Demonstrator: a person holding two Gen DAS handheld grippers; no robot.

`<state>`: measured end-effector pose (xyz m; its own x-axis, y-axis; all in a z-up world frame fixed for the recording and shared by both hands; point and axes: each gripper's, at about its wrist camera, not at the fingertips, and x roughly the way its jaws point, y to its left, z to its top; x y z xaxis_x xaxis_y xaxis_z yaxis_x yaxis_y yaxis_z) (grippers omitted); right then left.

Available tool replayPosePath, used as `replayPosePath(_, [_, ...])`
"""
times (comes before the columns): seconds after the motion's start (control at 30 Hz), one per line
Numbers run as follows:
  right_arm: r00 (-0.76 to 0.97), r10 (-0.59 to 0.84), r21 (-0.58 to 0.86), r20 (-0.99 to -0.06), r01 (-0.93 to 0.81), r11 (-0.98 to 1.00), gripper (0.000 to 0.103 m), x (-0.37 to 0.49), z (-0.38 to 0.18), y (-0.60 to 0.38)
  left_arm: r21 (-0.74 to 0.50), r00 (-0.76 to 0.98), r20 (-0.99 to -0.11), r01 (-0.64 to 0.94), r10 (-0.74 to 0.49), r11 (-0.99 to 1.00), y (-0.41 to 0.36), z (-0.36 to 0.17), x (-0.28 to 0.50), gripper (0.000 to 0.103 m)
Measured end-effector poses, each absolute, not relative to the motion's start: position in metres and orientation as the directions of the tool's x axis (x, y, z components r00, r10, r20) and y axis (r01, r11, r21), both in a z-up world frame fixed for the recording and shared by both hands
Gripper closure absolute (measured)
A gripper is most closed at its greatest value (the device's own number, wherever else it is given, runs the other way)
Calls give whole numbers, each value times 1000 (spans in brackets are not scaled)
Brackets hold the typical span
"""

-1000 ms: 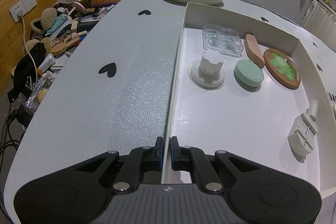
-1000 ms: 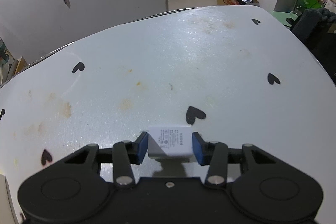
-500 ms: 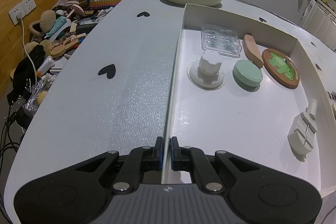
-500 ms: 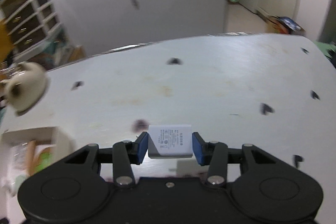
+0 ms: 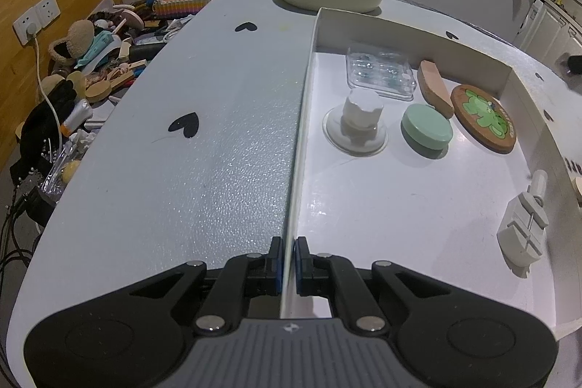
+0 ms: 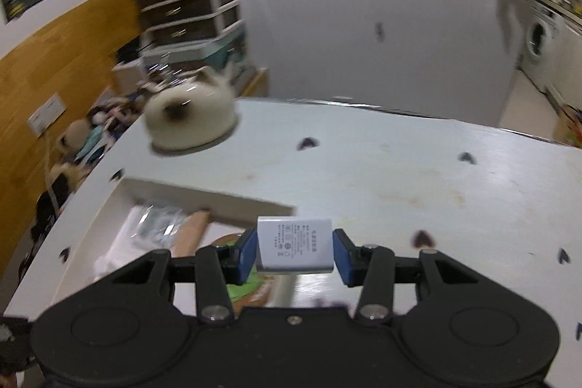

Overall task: Organize rigid objects
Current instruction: 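Carry the phone charger into the tray and open the right gripper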

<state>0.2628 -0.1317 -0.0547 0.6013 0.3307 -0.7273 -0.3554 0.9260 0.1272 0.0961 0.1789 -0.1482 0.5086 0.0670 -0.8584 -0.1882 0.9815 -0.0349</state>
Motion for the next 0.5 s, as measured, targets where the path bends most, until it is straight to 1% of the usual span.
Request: replayPosePath(0.5, [426,407,140,-808,-533,834,57,225,-96,-49,-38,511,-857,-190,65,981,179,-148,96,97])
